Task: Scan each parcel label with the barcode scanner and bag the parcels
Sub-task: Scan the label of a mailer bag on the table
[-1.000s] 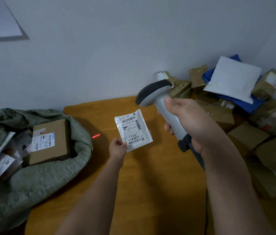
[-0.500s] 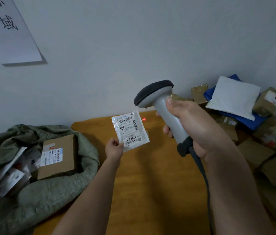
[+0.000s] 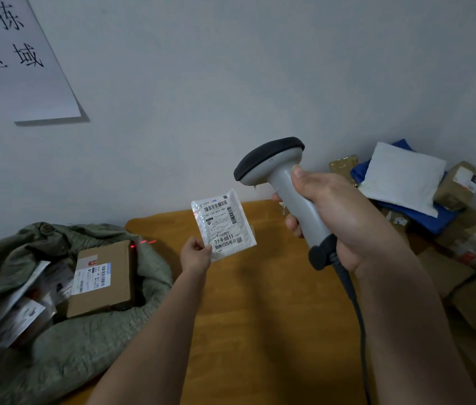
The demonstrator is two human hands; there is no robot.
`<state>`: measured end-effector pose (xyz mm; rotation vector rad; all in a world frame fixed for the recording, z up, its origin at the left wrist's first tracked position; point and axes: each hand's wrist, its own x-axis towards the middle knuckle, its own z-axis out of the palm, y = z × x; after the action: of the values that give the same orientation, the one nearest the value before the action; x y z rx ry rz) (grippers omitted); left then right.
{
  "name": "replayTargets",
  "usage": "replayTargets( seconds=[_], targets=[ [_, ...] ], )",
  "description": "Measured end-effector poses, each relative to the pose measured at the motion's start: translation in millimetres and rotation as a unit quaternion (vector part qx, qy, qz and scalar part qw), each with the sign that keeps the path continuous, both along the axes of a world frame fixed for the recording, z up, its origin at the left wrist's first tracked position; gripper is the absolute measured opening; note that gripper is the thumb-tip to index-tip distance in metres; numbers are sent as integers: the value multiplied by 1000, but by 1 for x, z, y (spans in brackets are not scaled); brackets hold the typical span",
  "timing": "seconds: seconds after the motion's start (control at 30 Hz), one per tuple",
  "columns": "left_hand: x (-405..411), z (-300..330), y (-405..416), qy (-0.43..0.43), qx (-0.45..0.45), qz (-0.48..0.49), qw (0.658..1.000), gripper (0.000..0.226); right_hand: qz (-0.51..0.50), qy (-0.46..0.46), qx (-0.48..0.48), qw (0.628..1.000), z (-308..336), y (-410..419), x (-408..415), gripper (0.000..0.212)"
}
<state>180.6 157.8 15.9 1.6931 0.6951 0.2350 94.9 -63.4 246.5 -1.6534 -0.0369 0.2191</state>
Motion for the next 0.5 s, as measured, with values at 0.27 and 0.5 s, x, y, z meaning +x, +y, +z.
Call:
replayTargets(
  seconds=[0.27,0.5],
  targets=[
    [-8,0,11,1,-30,4,1000,37,1,-4,12,1000,1,12,-6,40],
    [-34,-1,32,4,-103,32,994,16,24,47,101,993,-16,45,-6,36]
  ],
)
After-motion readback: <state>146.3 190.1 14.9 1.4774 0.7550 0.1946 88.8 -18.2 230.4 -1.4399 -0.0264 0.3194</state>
